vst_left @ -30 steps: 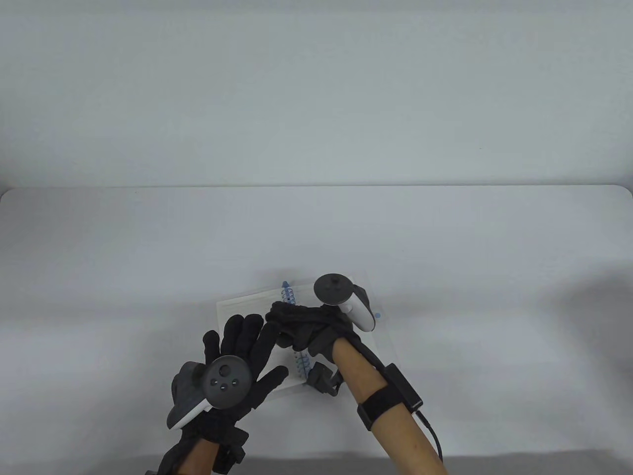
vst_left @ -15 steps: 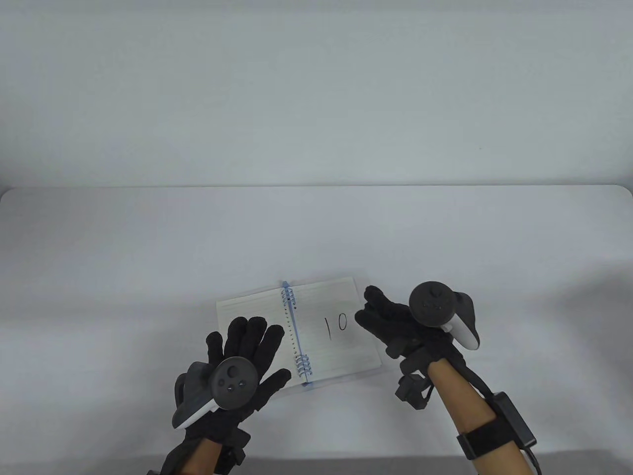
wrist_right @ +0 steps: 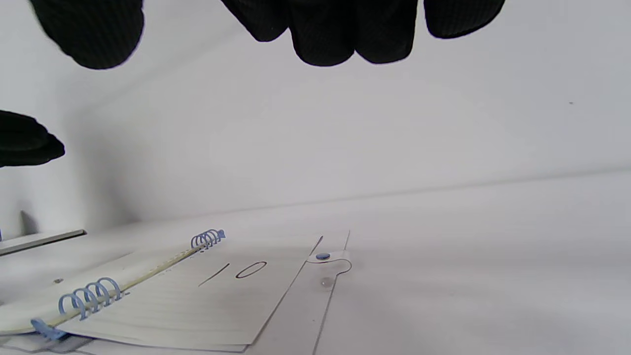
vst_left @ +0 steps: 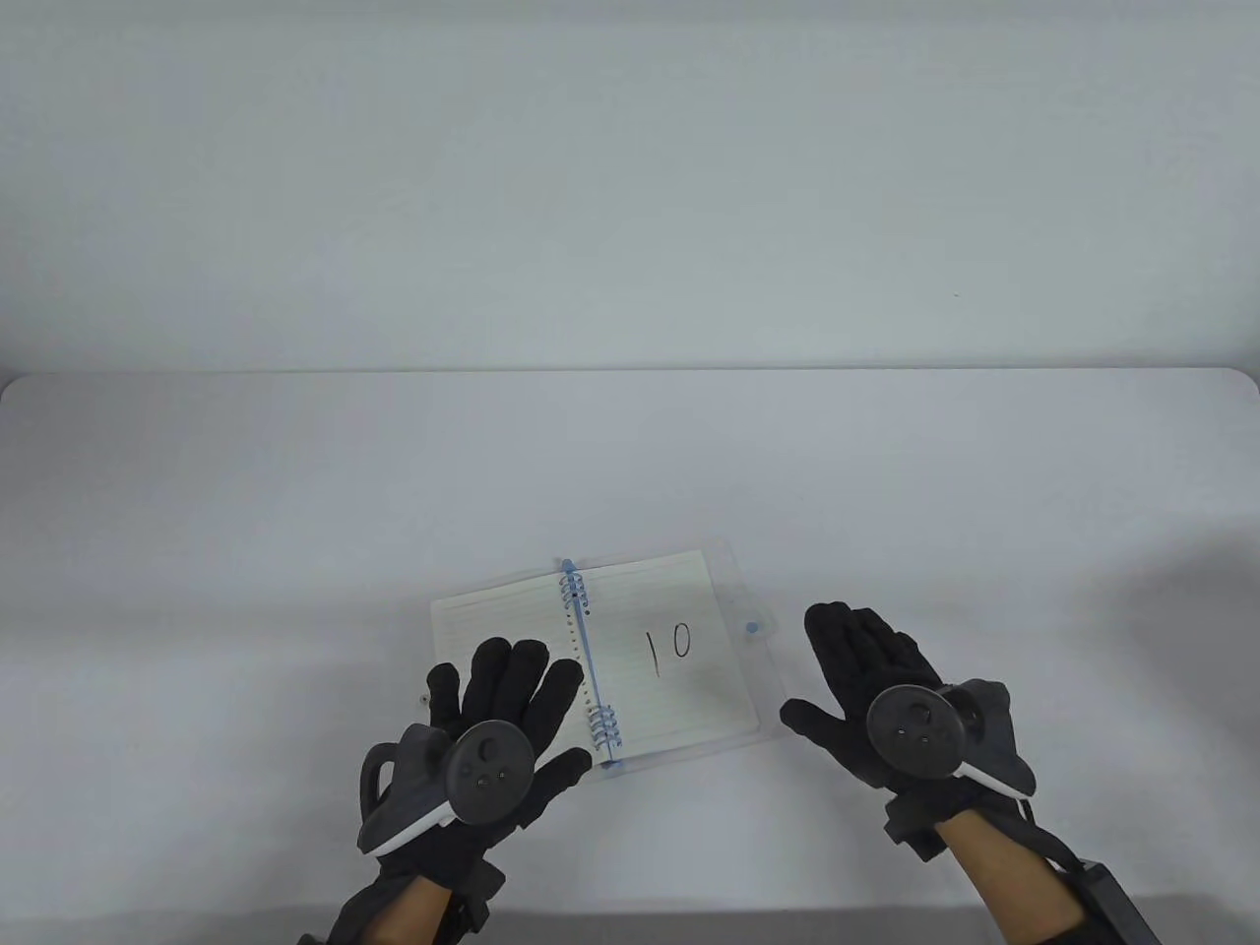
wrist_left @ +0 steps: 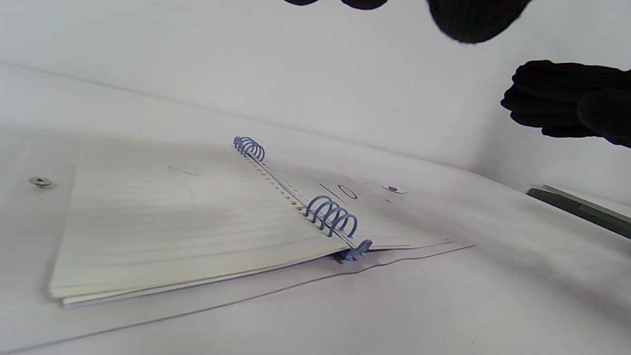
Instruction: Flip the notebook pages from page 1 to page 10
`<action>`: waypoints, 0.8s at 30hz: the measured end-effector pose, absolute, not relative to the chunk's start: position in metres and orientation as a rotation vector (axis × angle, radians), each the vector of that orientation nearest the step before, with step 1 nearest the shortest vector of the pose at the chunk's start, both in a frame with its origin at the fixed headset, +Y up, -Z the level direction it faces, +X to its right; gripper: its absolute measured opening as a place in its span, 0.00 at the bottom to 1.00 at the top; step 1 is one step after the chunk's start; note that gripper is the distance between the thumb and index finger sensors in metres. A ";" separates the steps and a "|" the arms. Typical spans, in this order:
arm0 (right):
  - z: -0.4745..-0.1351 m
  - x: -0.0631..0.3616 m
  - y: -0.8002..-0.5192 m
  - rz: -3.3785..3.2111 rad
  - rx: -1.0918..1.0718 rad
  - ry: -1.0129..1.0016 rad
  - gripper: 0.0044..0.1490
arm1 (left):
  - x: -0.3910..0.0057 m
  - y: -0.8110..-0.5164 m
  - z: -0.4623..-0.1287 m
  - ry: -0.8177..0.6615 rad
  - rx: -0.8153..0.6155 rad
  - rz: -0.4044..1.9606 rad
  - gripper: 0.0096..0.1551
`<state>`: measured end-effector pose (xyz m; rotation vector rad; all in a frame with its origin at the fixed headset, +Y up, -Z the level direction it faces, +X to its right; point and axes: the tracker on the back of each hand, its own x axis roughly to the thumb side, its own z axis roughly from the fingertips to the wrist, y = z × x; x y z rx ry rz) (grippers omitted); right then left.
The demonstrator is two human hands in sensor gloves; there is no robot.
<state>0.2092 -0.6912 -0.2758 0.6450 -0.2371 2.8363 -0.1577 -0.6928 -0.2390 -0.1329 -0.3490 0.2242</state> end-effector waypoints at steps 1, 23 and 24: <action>-0.274 0.210 -0.693 2.839 0.659 -0.244 0.59 | -0.157 -0.693 -0.239 -0.352 -0.135 0.220 0.47; -0.273 0.201 -0.713 2.950 0.829 -0.183 0.62 | -0.144 -0.694 -0.233 -0.418 -0.124 0.141 0.47; -0.273 0.202 -0.713 2.952 0.823 -0.180 0.62 | -0.144 -0.695 -0.233 -0.419 -0.126 0.142 0.47</action>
